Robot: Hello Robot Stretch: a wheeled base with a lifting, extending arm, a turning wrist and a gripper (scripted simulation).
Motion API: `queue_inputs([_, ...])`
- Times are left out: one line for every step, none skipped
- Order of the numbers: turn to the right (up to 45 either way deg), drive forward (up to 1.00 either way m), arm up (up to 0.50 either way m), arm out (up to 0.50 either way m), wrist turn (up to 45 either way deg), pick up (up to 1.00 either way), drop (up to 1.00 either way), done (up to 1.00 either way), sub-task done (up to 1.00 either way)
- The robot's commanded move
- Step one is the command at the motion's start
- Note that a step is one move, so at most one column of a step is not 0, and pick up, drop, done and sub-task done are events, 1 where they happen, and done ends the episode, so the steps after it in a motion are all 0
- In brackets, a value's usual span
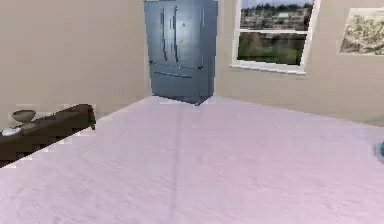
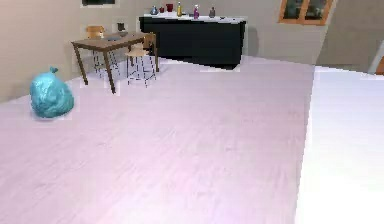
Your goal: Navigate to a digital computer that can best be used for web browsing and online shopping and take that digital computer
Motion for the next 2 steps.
queue_inputs([-45.0,0.00,0.00,0.00,0.0,0.00,0.00,0.00,0.00])
queue_inputs([-45.0,0.00,0.00,0.00,0.0,0.00,0.00,0.00,0.00])
